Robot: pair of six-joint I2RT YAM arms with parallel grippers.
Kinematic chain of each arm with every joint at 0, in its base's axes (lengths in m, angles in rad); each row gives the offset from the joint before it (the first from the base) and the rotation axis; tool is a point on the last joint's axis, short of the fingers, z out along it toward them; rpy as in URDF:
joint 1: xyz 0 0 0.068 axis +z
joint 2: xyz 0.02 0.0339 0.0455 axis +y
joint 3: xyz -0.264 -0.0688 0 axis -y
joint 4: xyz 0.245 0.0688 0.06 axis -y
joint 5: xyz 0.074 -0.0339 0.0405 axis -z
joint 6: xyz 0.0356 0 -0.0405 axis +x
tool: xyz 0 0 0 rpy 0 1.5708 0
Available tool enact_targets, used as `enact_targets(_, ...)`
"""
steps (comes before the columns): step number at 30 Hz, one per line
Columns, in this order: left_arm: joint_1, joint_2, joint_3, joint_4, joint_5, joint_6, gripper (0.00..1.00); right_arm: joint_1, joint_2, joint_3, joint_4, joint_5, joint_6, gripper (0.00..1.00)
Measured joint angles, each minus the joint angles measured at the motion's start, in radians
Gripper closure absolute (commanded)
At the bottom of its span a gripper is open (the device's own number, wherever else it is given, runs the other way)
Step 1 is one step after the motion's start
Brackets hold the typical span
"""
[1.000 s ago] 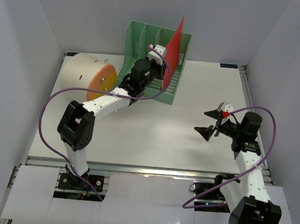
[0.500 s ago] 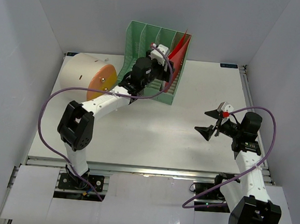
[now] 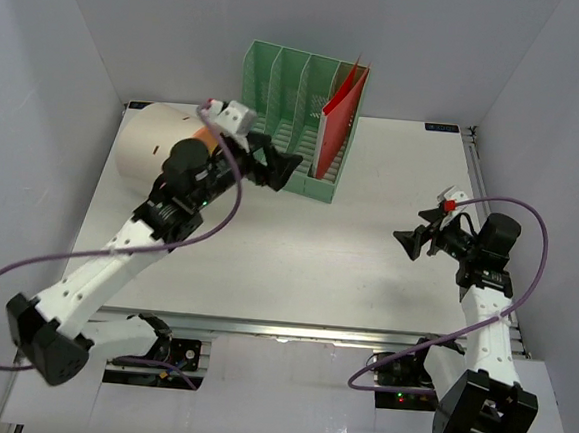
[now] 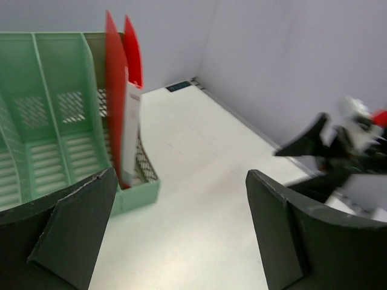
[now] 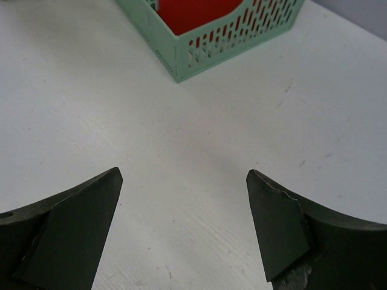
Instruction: Organize the desk
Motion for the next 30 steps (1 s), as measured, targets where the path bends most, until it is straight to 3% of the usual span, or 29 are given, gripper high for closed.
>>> enact_targets(3, 0.000, -0.234, -0.174, -0.015, 0.056, -0.077, 0.02, -0.010, 0.041, 0.052, -0.060, 0.054, 0.007, 0.10)
enact_targets(6, -0.002, -0.353, -0.315, -0.028, 0.099, -0.136, 0.02, -0.011, 0.059, 0.097, -0.121, 0.097, 0.009, 0.10)
enact_targets(13, -0.003, -0.392, -0.532, -0.140, 0.148, -0.176, 0.02, -0.011, 0.051, 0.195, -0.275, 0.225, 0.011, 0.10)
enact_targets(24, -0.003, -0.669, -0.584, -0.263, 0.153, -0.051, 0.02, -0.011, -0.130, 0.075, -0.272, 0.449, 0.145, 0.10)
enact_targets(30, -0.003, -0.754, -0.606, -0.301, 0.124, -0.031, 0.02, -0.011, -0.165, -0.006, -0.245, 0.491, 0.196, 0.10)
